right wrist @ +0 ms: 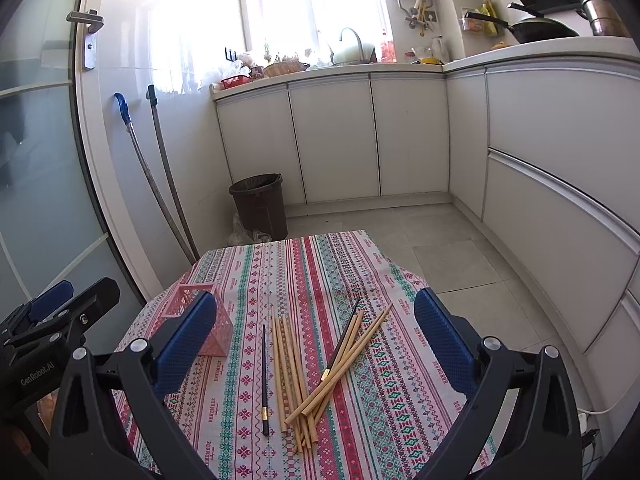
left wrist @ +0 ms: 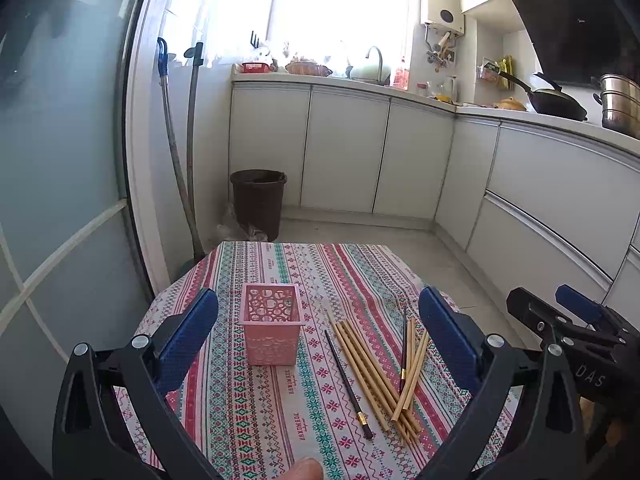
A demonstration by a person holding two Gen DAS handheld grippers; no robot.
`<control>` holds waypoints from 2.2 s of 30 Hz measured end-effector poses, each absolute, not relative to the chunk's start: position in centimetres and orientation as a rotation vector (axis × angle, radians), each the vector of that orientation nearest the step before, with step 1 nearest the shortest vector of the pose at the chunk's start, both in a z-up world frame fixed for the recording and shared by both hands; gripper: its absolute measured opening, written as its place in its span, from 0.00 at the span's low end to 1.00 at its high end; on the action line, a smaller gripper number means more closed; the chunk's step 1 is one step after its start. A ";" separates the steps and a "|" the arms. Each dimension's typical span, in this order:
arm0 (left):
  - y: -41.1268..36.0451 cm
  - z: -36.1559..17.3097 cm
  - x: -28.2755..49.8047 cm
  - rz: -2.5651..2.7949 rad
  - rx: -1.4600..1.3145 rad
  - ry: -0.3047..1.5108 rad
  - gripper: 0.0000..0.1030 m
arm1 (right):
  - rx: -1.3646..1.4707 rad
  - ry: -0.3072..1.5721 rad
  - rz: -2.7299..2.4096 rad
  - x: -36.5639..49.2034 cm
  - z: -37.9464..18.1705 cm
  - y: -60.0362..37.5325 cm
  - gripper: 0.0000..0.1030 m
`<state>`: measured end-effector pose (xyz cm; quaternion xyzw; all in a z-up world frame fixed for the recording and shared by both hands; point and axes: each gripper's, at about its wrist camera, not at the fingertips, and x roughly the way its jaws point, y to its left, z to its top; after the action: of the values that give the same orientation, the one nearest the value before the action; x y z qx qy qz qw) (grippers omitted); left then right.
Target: Organize utensils
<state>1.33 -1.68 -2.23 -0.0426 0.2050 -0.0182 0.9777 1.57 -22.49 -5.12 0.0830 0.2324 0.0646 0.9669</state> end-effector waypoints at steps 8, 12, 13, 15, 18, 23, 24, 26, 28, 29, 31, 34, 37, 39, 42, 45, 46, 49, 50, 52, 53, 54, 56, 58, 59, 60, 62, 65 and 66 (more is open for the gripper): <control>-1.5 -2.0 1.5 -0.039 -0.083 0.420 0.93 | 0.169 0.471 0.131 1.6 -5.1 -22.5 0.94; -1.5 -2.0 1.5 -0.038 -0.083 0.421 0.93 | 0.167 0.472 0.130 1.6 -5.1 -22.5 0.94; -1.5 -2.0 1.5 -0.038 -0.084 0.421 0.93 | 0.166 0.472 0.131 1.6 -5.2 -22.5 0.94; -1.5 -2.0 1.5 -0.038 -0.083 0.422 0.93 | 0.167 0.471 0.130 1.6 -5.2 -22.5 0.94; -1.4 -2.0 1.5 -0.037 -0.084 0.423 0.93 | 0.167 0.471 0.129 1.6 -5.2 -22.4 0.94; -1.4 -2.0 1.5 -0.034 -0.085 0.424 0.93 | 0.167 0.475 0.127 1.6 -5.2 -22.4 0.94; -1.4 -2.0 1.5 -0.034 -0.085 0.425 0.93 | 0.166 0.479 0.126 1.6 -5.3 -22.4 0.94; -1.3 -2.1 1.6 -0.032 -0.090 0.429 0.93 | 0.167 0.486 0.125 1.8 -5.4 -22.4 0.94; -1.2 -2.2 1.8 -0.030 -0.097 0.437 0.93 | 0.167 0.496 0.124 1.9 -5.4 -22.4 0.94; -1.1 -2.3 1.9 -0.030 -0.103 0.443 0.93 | 0.165 0.502 0.120 2.0 -5.5 -22.4 0.94; -0.9 -2.5 2.2 -0.034 -0.119 0.461 0.93 | 0.166 0.525 0.109 2.3 -5.7 -22.5 0.94; -0.7 -2.9 3.0 -0.051 -0.157 0.507 0.93 | 0.196 0.590 0.093 3.4 -6.2 -22.9 0.94; -0.5 -3.1 4.1 -0.070 -0.194 0.553 0.93 | 0.237 0.659 0.051 4.5 -7.0 -23.9 0.94; -0.9 -2.9 5.1 -0.089 -0.191 0.588 0.93 | 0.311 0.712 0.008 5.5 -7.2 -25.4 0.94; -2.5 -1.8 7.2 -0.106 -0.152 0.623 0.93 | 0.539 0.784 -0.026 7.4 -7.4 -29.2 0.94; -4.6 -1.5 9.9 -0.146 -0.104 0.680 0.93 | 0.764 0.815 -0.040 9.5 -7.6 -33.2 0.94; -5.8 -1.6 11.4 -0.172 -0.072 0.722 0.93 | 0.807 0.818 -0.045 10.0 -7.8 -34.0 0.94; -8.9 -2.5 15.6 -0.228 -0.032 0.837 0.93 | 0.911 0.821 -0.067 11.2 -9.1 -36.9 0.94; -9.9 -3.3 17.0 -0.245 -0.030 0.880 0.93 | 0.926 0.824 -0.080 11.4 -9.8 -37.6 0.94; -12.4 -5.8 20.4 -0.257 -0.009 0.999 0.93 | 0.955 0.864 -0.126 11.9 -11.9 -38.9 0.94; -13.3 -7.3 21.8 -0.249 0.001 1.055 0.93 | 0.999 0.900 -0.136 12.2 -13.1 -39.5 0.94; -14.1 -8.7 23.0 -0.237 0.008 1.106 0.93 | 1.052 0.924 -0.126 12.4 -14.0 -40.1 0.94; -15.3 -12.0 25.5 -0.219 -0.009 1.202 0.87 | 1.174 0.958 -0.085 12.9 -15.8 -40.9 0.94; -15.9 -14.6 27.6 -0.207 -0.042 1.278 0.77 | 1.225 0.970 -0.061 13.3 -16.3 -41.0 0.94; -16.2 -15.7 28.4 -0.207 -0.053 1.313 0.74 | 1.228 0.976 -0.051 13.4 -16.3 -41.0 0.94; -16.6 -16.4 29.0 -0.203 -0.053 1.336 0.70 | 1.230 0.982 -0.039 13.6 -16.2 -40.8 0.94; -17.0 -17.5 30.0 -0.191 -0.041 1.356 0.67 | 1.243 0.998 0.005 14.2 -16.3 -40.5 0.94; -17.4 -18.2 31.3 -0.180 -0.025 1.336 0.60 | 1.256 1.013 0.035 14.8 -16.5 -40.1 0.94; -17.5 -18.5 31.8 -0.174 -0.027 1.335 0.55 | 1.260 1.017 0.037 15.0 -16.6 -40.0 0.94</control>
<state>31.76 -17.49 -18.52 -0.0123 0.6182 -0.0807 0.7817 14.96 -40.00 -16.61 0.5633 0.4546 0.0164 0.6898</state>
